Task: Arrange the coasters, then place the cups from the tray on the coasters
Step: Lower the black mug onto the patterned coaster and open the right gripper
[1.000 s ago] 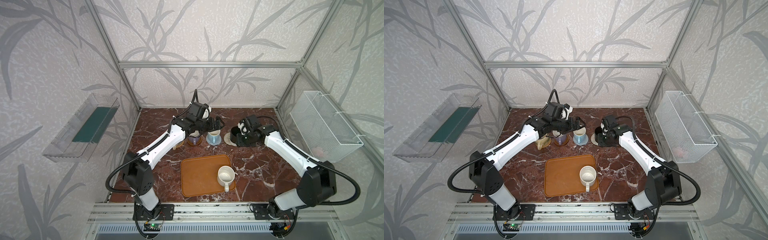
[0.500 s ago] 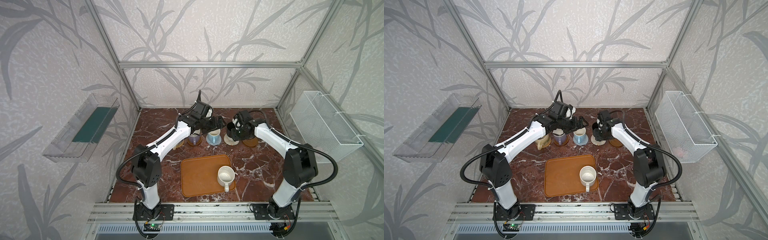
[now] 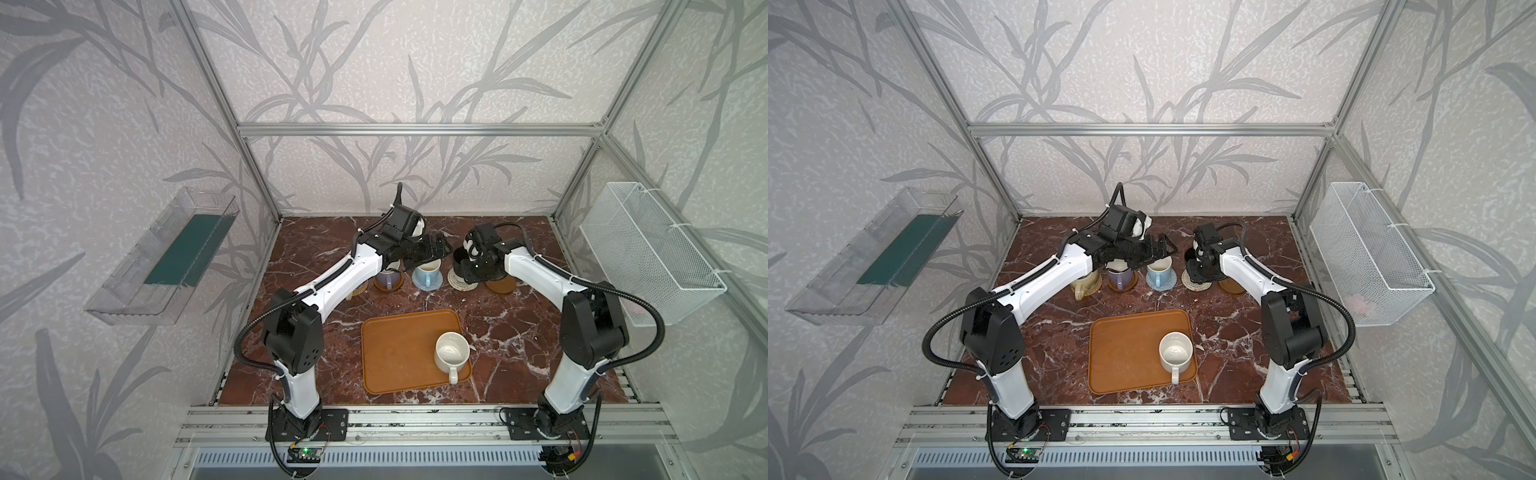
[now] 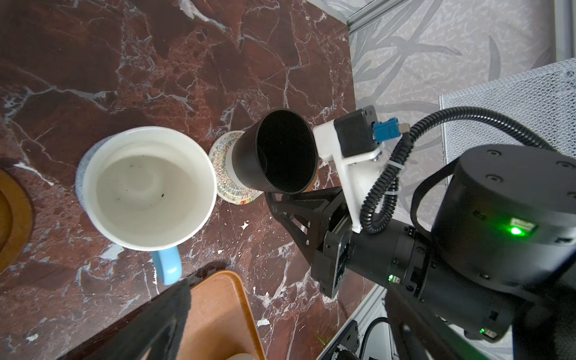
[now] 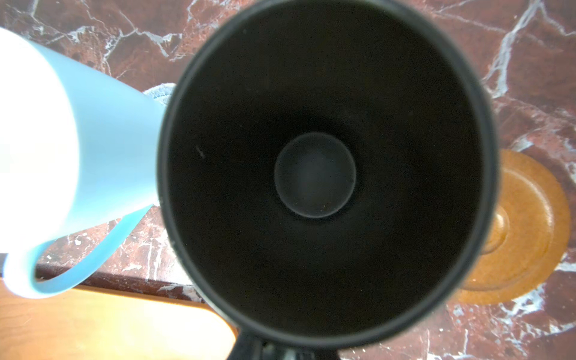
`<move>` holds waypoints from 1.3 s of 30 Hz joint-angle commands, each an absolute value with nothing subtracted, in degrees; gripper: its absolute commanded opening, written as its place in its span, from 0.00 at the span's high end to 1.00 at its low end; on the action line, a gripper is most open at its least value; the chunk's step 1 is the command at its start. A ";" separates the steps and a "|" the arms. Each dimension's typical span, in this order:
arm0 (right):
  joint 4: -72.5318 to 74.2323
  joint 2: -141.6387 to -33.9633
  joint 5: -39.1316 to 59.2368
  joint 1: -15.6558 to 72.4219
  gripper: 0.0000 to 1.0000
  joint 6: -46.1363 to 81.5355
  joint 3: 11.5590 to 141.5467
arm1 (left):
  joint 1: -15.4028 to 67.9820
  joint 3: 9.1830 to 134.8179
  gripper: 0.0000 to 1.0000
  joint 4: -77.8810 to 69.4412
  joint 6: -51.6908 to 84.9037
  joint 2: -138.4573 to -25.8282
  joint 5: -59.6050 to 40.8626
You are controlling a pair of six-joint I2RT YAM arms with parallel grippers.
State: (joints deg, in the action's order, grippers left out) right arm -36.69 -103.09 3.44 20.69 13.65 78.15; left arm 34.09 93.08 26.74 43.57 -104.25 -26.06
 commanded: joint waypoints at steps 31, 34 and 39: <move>-43.04 -77.28 5.49 21.71 0.01 15.76 67.38 | 34.34 72.26 0.01 15.44 50.07 -84.19 -31.27; -46.04 -71.46 9.23 21.92 0.01 16.27 64.51 | 34.52 70.57 0.01 15.42 51.03 -81.37 -33.36; -52.65 -62.98 9.43 26.61 0.01 17.84 60.56 | 35.07 70.25 0.01 23.71 47.74 -76.77 -33.67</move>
State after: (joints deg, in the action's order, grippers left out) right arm -46.41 -66.41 7.94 24.10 16.53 62.06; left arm 34.54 70.63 19.38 49.43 -79.77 -32.03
